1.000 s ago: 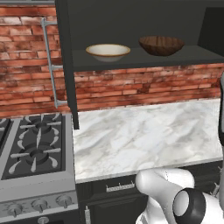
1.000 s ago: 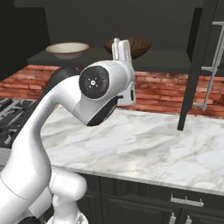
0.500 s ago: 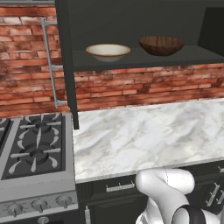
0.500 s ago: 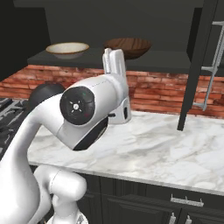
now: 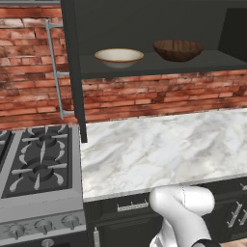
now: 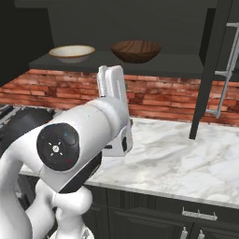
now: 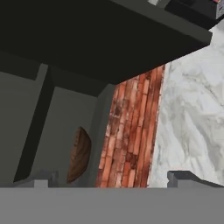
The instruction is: Open the cabinet. Pick the bowls from the counter and place them in the cabinet. Then close the cabinet.
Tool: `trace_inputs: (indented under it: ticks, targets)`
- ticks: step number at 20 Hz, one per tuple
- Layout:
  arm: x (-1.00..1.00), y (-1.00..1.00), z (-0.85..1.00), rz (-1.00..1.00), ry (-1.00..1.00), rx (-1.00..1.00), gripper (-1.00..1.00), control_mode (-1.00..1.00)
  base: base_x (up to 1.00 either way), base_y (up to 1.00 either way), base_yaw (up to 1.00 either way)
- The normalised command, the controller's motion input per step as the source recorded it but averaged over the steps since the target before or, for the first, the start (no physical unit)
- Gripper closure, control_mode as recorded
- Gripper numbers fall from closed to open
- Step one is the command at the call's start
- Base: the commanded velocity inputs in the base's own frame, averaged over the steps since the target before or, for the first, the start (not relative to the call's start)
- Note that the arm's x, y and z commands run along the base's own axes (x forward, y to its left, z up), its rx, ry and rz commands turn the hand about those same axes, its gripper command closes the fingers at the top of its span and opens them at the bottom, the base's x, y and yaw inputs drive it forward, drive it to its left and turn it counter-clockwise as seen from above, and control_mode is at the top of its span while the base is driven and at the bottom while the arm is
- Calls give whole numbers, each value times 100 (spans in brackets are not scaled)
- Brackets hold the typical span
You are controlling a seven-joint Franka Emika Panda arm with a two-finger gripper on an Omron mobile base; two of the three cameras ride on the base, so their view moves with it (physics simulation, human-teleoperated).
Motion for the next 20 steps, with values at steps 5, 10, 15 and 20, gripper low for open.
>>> trace_inputs:
  ticks: [5,10,15,20]
  targets:
    - [-73,0,-14,0,-6,0,-100,-100,0,0,0]
    - [-66,13,-18,0,-5,0,-100,-100,0,0,0]
    - [-59,9,-19,0,-5,0,-100,-100,0,0,0]
    - [-35,5,-14,0,-3,0,-100,-100,0,0,0]
